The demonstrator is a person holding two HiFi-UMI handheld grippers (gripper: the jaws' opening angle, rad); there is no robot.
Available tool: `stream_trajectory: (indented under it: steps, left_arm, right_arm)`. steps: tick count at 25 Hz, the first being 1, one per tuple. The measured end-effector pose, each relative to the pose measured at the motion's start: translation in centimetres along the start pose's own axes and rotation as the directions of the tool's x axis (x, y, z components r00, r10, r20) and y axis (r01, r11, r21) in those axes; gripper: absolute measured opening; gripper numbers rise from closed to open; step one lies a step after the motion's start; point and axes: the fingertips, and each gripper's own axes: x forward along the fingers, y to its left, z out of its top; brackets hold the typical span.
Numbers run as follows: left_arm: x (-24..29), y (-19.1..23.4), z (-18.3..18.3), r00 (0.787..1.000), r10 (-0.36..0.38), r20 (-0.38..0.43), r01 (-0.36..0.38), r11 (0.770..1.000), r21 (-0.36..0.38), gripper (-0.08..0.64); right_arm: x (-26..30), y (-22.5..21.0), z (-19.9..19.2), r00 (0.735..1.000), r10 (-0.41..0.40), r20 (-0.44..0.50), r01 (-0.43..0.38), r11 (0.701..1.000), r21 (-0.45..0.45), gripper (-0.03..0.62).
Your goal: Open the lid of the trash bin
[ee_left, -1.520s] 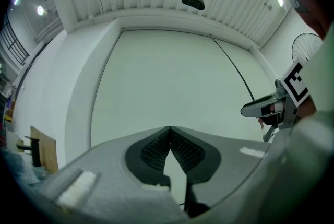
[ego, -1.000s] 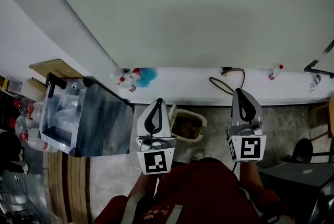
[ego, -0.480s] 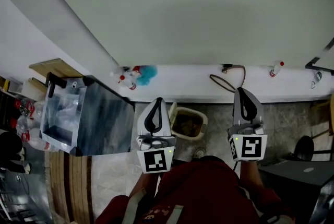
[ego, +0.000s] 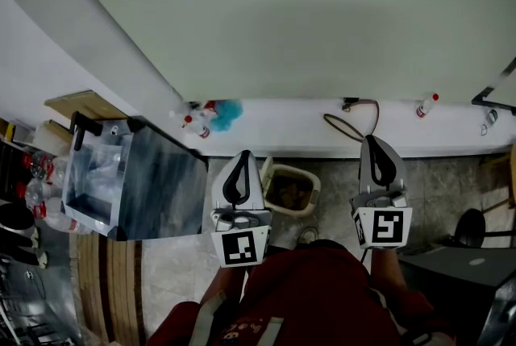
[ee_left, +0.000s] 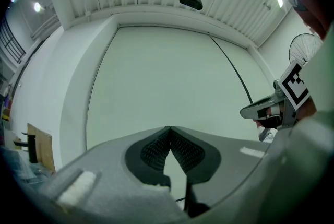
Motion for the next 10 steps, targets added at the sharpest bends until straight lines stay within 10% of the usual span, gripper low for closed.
stream_trajectory:
  steps: [10]
  left_arm:
    - [0.37, 0.03, -0.06, 1.000, 0.009, 0.002, -0.009, 1.000, -0.006, 0.005]
  right_arm:
    - [0.08, -0.46, -0.29, 1.000, -0.001, -0.006, 0.001, 1.000, 0.001, 0.000]
